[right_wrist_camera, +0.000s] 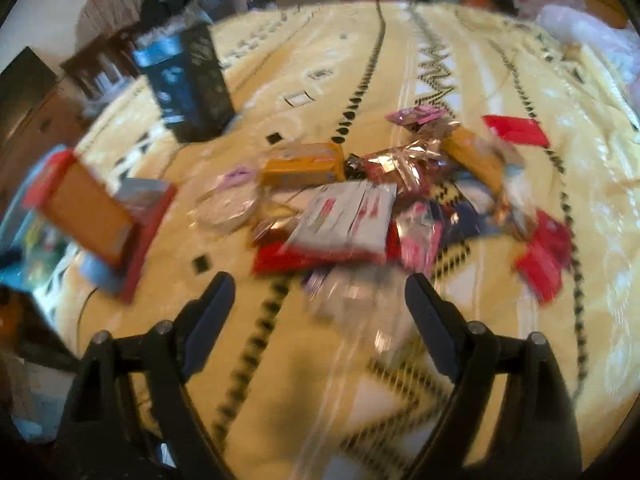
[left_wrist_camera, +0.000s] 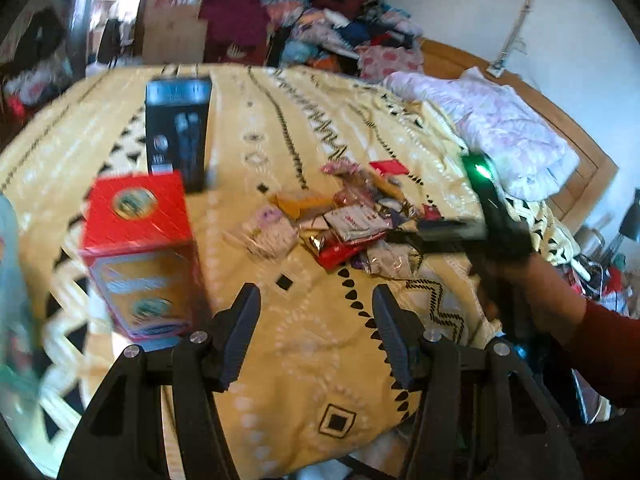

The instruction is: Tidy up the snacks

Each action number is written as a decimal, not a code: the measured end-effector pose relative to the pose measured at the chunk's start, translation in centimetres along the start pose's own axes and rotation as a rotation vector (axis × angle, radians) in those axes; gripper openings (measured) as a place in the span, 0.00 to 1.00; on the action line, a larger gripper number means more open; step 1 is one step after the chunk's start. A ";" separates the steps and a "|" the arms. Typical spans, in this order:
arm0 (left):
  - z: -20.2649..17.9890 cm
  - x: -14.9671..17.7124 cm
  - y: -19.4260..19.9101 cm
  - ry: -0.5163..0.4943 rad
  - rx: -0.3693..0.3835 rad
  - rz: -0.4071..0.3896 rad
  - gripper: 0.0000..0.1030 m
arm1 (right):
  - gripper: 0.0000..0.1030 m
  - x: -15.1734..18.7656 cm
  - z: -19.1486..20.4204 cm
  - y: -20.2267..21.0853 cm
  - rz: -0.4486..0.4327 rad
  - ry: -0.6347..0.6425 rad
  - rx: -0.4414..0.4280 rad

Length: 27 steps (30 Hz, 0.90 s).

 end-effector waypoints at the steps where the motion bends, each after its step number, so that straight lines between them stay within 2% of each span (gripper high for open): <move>1: 0.0 0.1 -0.6 0.010 0.002 0.013 0.58 | 0.86 -1.0 -0.1 -1.0 0.012 -0.008 0.017; 3: 0.1 0.6 -1.1 0.025 -0.008 0.021 0.58 | 0.86 -2.9 -0.4 -3.3 0.055 0.003 0.022; 6: 0.3 0.7 -2.0 0.058 -0.011 0.032 0.58 | 0.86 -4.3 0.0 -7.4 0.167 0.051 0.102; 8: 0.5 0.7 -2.7 0.079 -0.013 0.036 0.58 | 0.84 -3.9 -0.2 -8.7 0.191 0.070 0.154; 10: 0.7 0.7 -2.9 0.086 -0.013 0.038 0.58 | 0.77 -3.6 -0.6 -8.8 0.181 0.084 0.170; 16: 0.7 1.2 -3.7 0.089 -0.008 0.059 0.58 | 0.72 -2.0 -1.0 -5.0 0.059 0.083 0.102; 20: 0.2 1.9 -4.6 0.091 -0.001 0.071 0.58 | 0.72 1.3 0.6 -0.5 -0.037 0.109 0.027; 22: 0.1 2.2 -5.0 0.095 -0.002 0.078 0.58 | 0.72 3.2 2.0 0.0 -0.038 0.126 -0.013; 27: -0.6 3.0 -6.1 0.087 -0.005 0.109 0.58 | 0.72 8.2 6.3 -2.5 0.066 0.193 -0.112</move>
Point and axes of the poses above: each gripper's, at about its wrist camera, not at the fingertips, and y roughly against the way its jaws point, z to its left, x to its underside, the point moved 1 cm from there along -y, roughly the way its jaws point, and after that the axes turned 5 degrees about z, right-handed, at the moved point
